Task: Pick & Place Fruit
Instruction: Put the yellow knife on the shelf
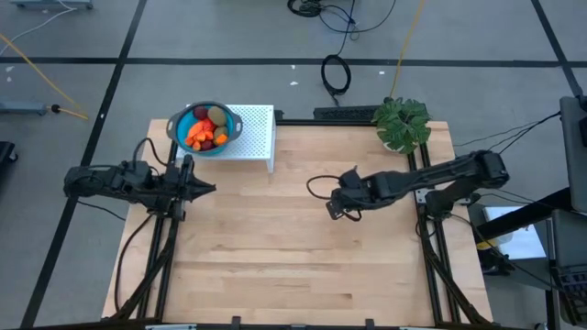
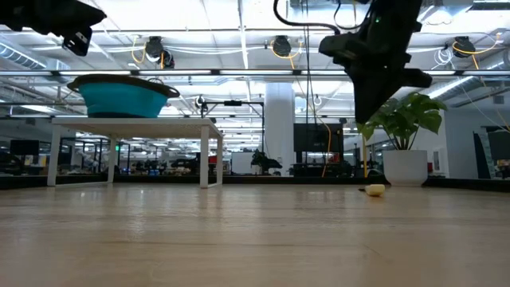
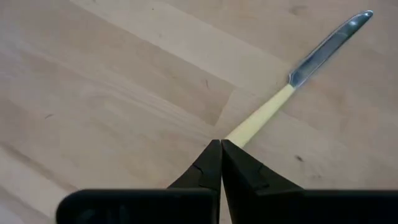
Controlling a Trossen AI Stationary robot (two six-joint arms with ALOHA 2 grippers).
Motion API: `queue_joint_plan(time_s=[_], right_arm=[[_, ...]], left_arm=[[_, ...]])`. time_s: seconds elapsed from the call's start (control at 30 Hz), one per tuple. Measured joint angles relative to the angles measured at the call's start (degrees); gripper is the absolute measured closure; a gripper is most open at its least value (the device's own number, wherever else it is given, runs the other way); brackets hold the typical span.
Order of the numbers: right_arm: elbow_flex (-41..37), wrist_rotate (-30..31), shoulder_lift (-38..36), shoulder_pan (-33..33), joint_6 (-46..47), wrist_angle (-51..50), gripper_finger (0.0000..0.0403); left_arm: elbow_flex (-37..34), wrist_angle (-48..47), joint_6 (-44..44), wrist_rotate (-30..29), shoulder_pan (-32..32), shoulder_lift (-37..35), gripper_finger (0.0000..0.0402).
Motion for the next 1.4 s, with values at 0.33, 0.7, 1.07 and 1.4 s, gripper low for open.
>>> queue_joint_plan(time_s=[0.33,0.7,1.07,1.4], right_arm=[[0.0,-0.7,0.8,-3.3,2.8,-0.7,0.0291],[-6.9,-5.8,0.8,-5.9,9.9,3.7,0.0202],[-18.9,-8.9,0.8,-8.8,12.2,23.3,0.0217],[-21.3,-8.8,0.8,-10.5,11.7,25.6,0.0238]], left_arm=[[0.0,-2.0,0.0,0.3,0.0,-0.4,0.0392],[0.0,-3.2,-0.1,0.4,0.0,-0.4,0.0386],[0.0,-3.2,0.0,0.4,0.0,-0.4,0.0385],[0.0,-3.2,-0.2,0.4,0.0,-0.4,0.0399]])
